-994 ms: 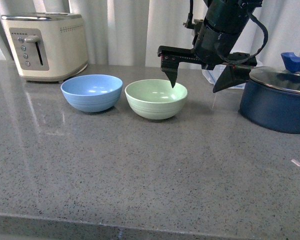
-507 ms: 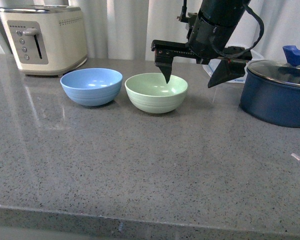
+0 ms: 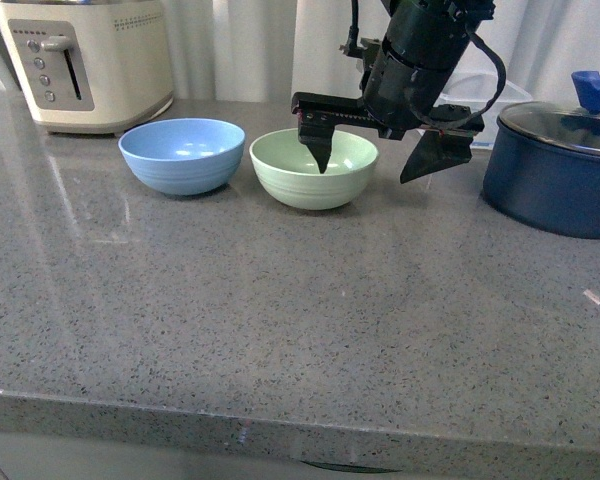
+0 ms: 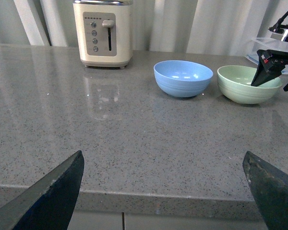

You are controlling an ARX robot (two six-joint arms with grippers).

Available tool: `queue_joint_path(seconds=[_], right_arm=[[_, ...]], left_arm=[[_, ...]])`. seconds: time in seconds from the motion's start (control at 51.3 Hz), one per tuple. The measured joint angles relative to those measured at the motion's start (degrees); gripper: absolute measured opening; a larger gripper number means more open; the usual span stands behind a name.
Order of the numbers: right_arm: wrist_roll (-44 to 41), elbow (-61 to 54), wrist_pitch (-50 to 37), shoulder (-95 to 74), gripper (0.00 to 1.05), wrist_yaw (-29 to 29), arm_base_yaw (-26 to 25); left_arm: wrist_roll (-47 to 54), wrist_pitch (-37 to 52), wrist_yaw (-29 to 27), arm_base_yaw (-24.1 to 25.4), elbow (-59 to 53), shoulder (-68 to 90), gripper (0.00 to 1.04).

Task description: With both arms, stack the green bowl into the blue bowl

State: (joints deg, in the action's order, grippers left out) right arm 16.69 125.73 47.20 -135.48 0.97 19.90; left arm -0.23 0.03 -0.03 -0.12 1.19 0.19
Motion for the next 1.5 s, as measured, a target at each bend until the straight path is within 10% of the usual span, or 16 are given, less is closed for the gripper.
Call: queue_joint_path(seconds=[0.487,0.994,1.501], right_arm=[[-0.74,-5.46,-3.61,0.15,0.77,-2.99,-1.25],[-3.5,-13.94,-10.32,6.91,0.01,-7.04,-3.13],[-5.4,-5.86,-5.27,7.76,0.01,-8.22,-4.83]], left_arm=[[0.0,0.0,0.0,0.0,0.0,0.0,0.98],[0.0,0.0,0.0,0.0,0.0,0.0,0.98],[0.0,0.0,0.0,0.0,0.0,0.0,0.98]])
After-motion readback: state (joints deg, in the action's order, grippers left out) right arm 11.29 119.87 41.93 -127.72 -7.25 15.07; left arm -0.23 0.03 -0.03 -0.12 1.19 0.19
